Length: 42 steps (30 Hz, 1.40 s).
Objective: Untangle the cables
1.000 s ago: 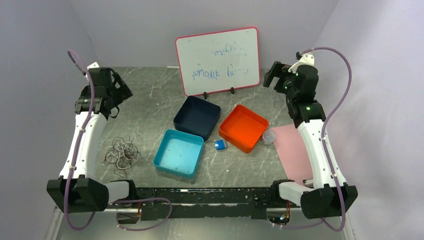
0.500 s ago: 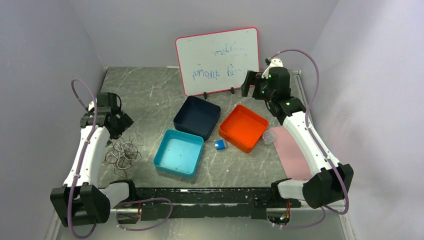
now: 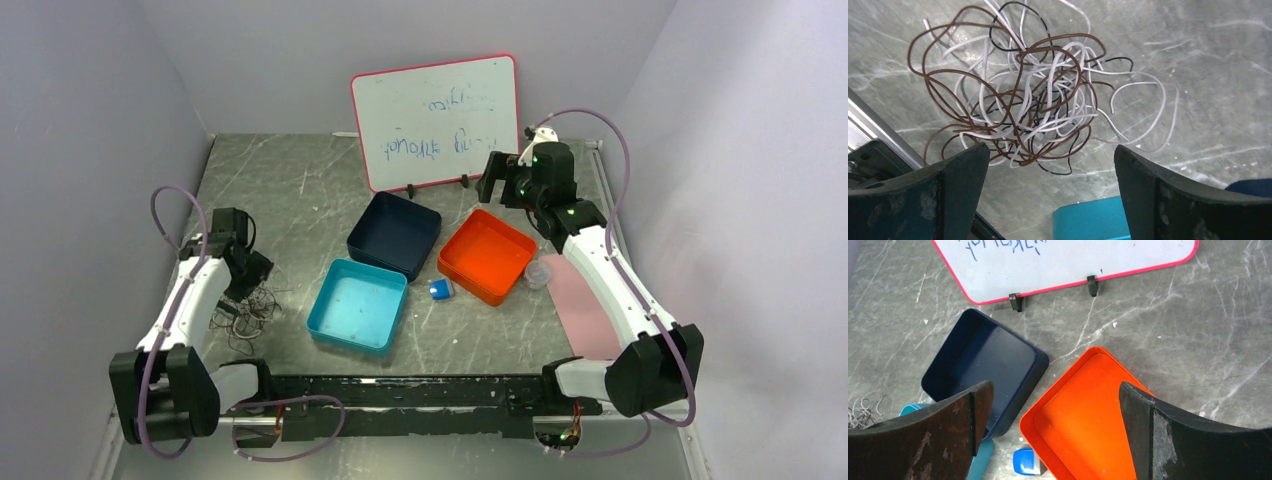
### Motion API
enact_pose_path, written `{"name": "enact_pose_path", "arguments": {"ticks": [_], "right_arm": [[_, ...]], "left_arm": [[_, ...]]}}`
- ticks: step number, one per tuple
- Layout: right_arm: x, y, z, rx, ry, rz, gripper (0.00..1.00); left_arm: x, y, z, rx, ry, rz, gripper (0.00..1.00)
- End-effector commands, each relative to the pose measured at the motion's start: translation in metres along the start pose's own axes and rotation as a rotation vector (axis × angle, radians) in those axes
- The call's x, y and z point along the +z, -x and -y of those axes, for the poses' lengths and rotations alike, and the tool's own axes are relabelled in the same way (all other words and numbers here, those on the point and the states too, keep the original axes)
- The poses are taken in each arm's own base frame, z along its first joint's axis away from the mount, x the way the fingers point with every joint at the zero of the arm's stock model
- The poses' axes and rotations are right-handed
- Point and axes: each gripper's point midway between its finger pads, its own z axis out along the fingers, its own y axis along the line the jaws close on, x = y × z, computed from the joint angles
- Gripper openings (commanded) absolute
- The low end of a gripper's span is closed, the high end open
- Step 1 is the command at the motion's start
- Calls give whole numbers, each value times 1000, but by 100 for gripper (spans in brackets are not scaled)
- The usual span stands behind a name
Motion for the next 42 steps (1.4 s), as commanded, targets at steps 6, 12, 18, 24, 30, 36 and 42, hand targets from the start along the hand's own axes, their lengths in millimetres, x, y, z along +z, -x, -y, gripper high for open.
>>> {"name": "enact_pose_path", "arguments": {"ticks": [6, 12, 18, 24, 30, 36, 42], "right_arm": [[2, 13, -16, -11, 79, 26, 100], [0, 12, -20, 1, 100, 30, 100], [-2, 11, -20, 11, 102, 36, 100], [-3, 10, -21, 20, 106, 39, 100], [-4, 5, -20, 29, 104, 33, 100], [-8, 2, -13, 25, 70, 32, 100], [-9, -1, -8, 27, 48, 37, 100]], "left_arm": [[47, -19, 23, -46, -17, -72, 91], [55, -27, 44, 13, -115, -119, 42], [52, -26, 75, 109, -234, -153, 8], [37, -16, 139, 268, -427, -122, 7], [27, -19, 209, 443, -568, -114, 8], [30, -25, 236, 541, -576, -130, 22], [3, 1, 231, 573, -566, -29, 56]]}}
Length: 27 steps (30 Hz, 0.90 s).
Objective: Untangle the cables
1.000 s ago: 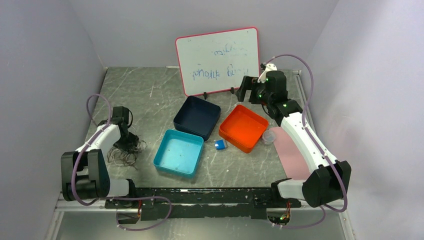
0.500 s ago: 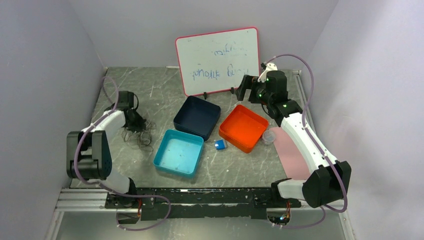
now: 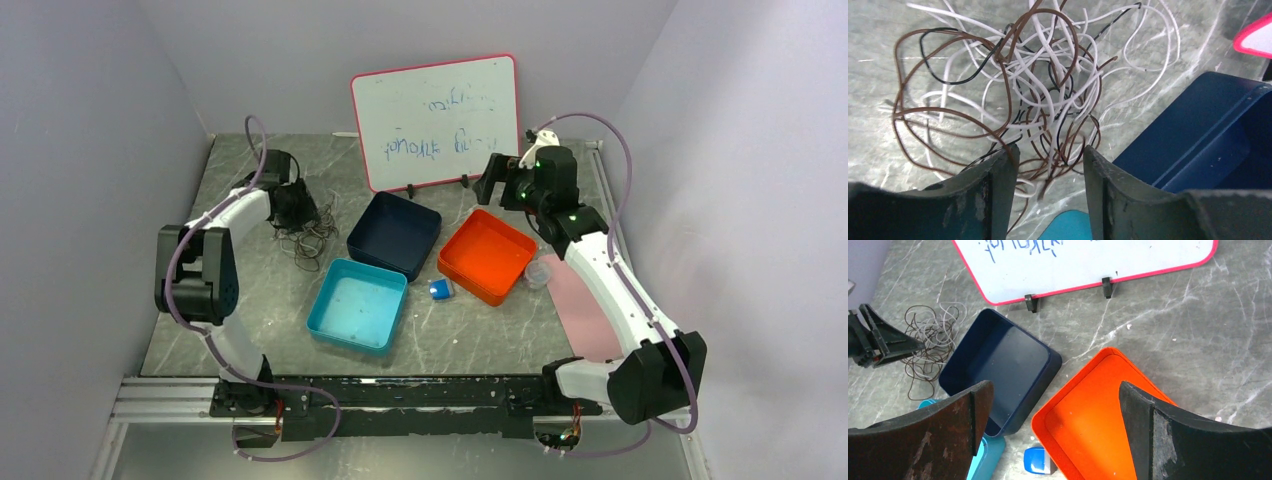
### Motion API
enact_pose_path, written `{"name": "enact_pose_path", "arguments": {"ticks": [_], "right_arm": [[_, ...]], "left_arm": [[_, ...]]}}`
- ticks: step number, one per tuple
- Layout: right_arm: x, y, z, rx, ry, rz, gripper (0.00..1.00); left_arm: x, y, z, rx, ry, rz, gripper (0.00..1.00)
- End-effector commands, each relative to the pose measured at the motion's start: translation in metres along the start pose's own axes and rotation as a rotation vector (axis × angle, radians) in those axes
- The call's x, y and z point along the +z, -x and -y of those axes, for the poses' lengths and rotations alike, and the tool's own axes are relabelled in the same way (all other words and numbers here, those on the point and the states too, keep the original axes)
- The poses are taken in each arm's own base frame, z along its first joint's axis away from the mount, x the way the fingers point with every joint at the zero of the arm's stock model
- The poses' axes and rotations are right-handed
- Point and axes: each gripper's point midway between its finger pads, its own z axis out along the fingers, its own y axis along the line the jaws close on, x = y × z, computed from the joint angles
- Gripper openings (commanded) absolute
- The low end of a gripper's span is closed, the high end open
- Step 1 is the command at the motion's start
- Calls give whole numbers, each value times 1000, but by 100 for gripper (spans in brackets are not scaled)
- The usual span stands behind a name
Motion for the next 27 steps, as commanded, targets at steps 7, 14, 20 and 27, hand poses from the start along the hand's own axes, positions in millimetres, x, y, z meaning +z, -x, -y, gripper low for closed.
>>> {"name": "enact_pose_path", "arguments": {"ticks": [7, 14, 20, 27], "right_arm": [[-1, -3, 4, 35, -15, 35, 100], [-2, 5, 14, 39, -75, 78, 100], [4, 9, 3, -18, -16, 40, 100], [28, 4, -44, -107, 118, -25, 100]], "left_arm": [[-91, 44, 14, 143, -29, 208, 64], [-120, 39, -2, 167, 4, 289, 63], [-120, 32, -10, 203, -13, 284, 64], [-112, 30, -13, 195, -12, 246, 62]]}}
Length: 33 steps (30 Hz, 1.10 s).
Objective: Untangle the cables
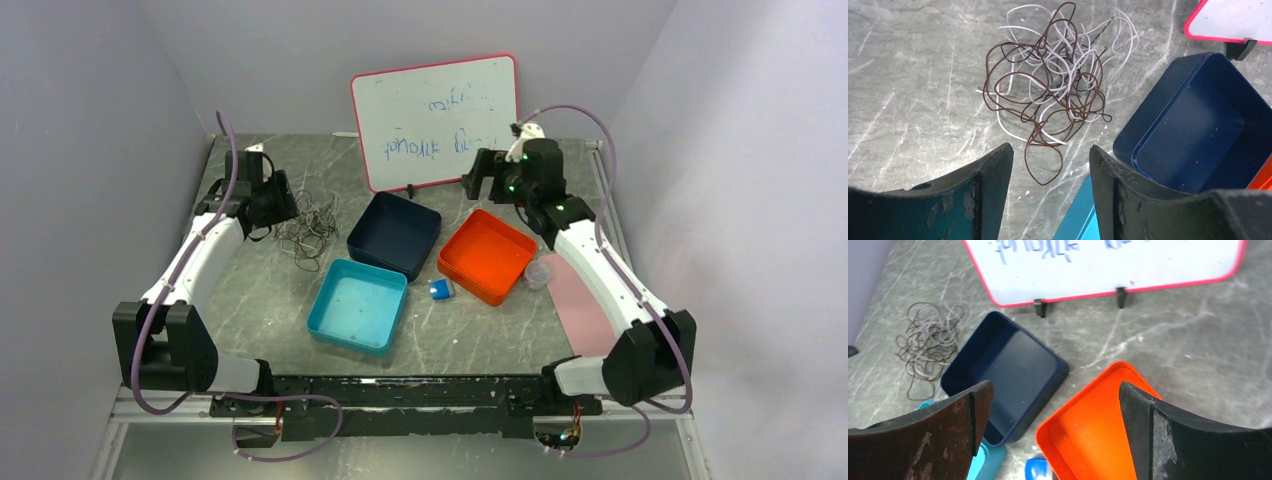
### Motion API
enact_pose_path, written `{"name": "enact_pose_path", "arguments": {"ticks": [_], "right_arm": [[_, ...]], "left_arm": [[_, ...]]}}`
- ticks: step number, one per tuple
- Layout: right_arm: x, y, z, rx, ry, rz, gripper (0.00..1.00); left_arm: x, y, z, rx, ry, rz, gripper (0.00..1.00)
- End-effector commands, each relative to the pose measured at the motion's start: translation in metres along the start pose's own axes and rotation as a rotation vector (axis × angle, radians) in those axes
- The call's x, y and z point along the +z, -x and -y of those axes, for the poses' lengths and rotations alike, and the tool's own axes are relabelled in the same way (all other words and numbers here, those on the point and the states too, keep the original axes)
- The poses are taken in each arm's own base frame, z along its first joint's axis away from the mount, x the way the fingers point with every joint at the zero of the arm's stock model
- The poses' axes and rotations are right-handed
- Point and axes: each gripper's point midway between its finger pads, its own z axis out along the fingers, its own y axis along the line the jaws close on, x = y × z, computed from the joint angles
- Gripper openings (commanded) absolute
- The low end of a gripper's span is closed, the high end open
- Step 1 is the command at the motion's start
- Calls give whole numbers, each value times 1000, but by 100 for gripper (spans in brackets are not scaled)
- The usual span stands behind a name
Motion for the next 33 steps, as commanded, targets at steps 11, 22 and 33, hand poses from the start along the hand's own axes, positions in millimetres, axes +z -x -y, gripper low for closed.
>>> {"name": "enact_pose_path", "arguments": {"ticks": [11, 22, 33], "right_arm": [[96, -52, -177, -184, 258, -170, 89], [190, -110, -238, -117, 208, -129, 70], [248, -136, -244, -50, 186, -80, 54]], "left_arm": [[1, -17, -2, 26, -31, -46, 60], [-9, -25, -10, 25, -28, 21, 59], [-10, -31, -10, 19, -45, 31, 58]]}}
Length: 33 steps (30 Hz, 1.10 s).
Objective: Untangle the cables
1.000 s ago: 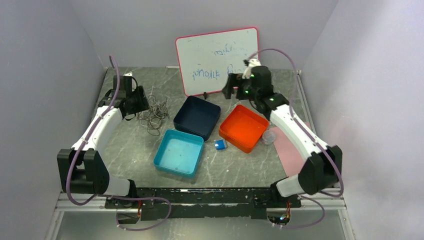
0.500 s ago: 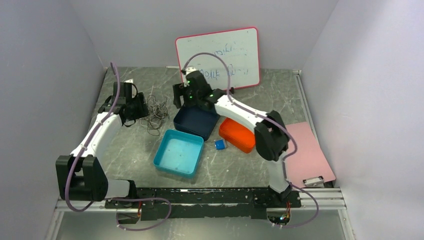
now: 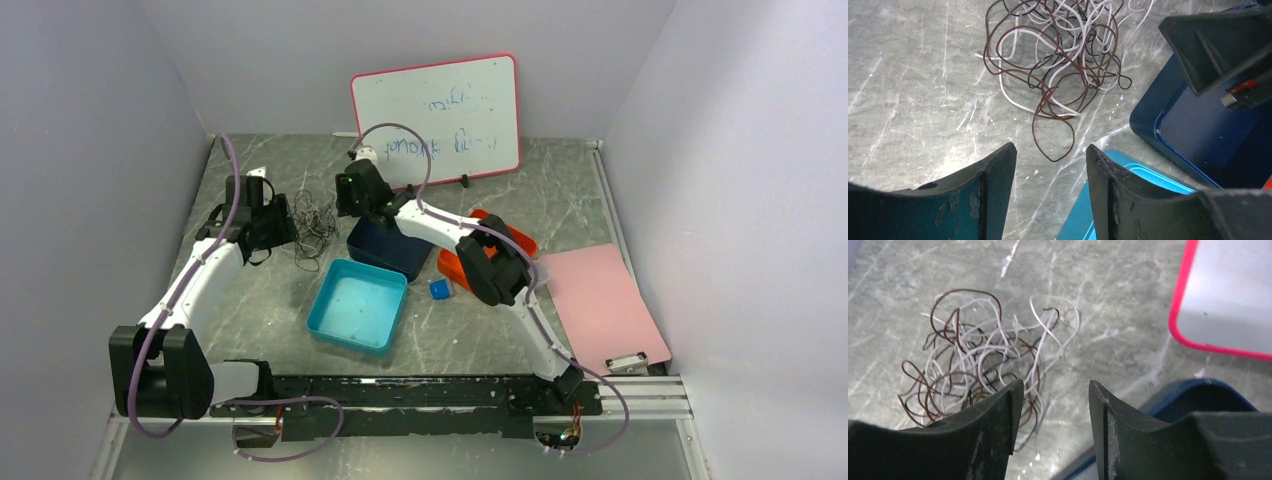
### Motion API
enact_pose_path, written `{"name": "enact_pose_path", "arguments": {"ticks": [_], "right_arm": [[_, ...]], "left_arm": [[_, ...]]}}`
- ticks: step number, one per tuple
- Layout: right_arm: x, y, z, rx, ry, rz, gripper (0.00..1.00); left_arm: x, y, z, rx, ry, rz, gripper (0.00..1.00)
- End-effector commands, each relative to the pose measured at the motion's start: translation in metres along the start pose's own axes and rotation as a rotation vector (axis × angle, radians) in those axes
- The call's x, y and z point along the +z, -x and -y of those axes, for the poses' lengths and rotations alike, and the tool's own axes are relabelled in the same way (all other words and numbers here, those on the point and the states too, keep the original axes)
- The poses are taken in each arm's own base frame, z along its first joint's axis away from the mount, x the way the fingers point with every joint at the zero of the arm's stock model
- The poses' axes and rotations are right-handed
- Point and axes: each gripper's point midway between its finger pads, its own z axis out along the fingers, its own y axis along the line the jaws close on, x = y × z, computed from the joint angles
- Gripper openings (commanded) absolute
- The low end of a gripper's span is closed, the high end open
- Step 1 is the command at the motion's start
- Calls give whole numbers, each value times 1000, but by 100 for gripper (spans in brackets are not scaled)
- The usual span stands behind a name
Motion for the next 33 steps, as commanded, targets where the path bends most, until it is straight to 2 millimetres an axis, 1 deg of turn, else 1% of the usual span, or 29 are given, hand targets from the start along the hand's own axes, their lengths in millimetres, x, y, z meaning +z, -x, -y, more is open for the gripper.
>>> {"name": "enact_pose_path", "arguments": {"ticks": [1, 5, 8, 9, 18, 21, 22, 23, 24, 26, 29, 31, 33], "right_arm": [[17, 24, -12, 34, 24, 90, 54], [30, 20, -15, 41, 39, 87, 53], [40, 13, -16, 50, 43, 72, 52], [44, 7, -15, 52, 45, 62, 52], [59, -7, -16, 69, 52, 38, 44], [62, -9, -15, 71, 52, 35, 37], [62, -9, -15, 70, 55, 36, 33], [62, -8, -17, 69, 61, 41, 26], [61, -7, -18, 67, 65, 44, 23], [60, -2, -20, 61, 76, 59, 12], [56, 7, -23, 44, 85, 82, 0], [51, 16, -25, 28, 92, 103, 0], [41, 30, -29, 7, 109, 139, 0]], "left_arm": [[-7, 15, 6, -3, -42, 66, 58], [-7, 13, 7, -7, -48, 62, 58], [-7, 13, 7, -8, -45, 61, 58], [-7, 13, 6, -7, -43, 62, 58], [-8, 14, 5, -7, -37, 66, 58], [-8, 14, 5, -6, -35, 66, 58], [-8, 14, 5, -8, -34, 65, 57], [-8, 14, 5, -9, -33, 65, 57], [-8, 14, 5, -9, -31, 65, 57], [-9, 14, 4, -9, -27, 67, 57], [-10, 15, 3, -8, -26, 73, 57], [-11, 15, 3, -10, -23, 77, 58], [-13, 17, 2, -10, -22, 89, 59]]}}
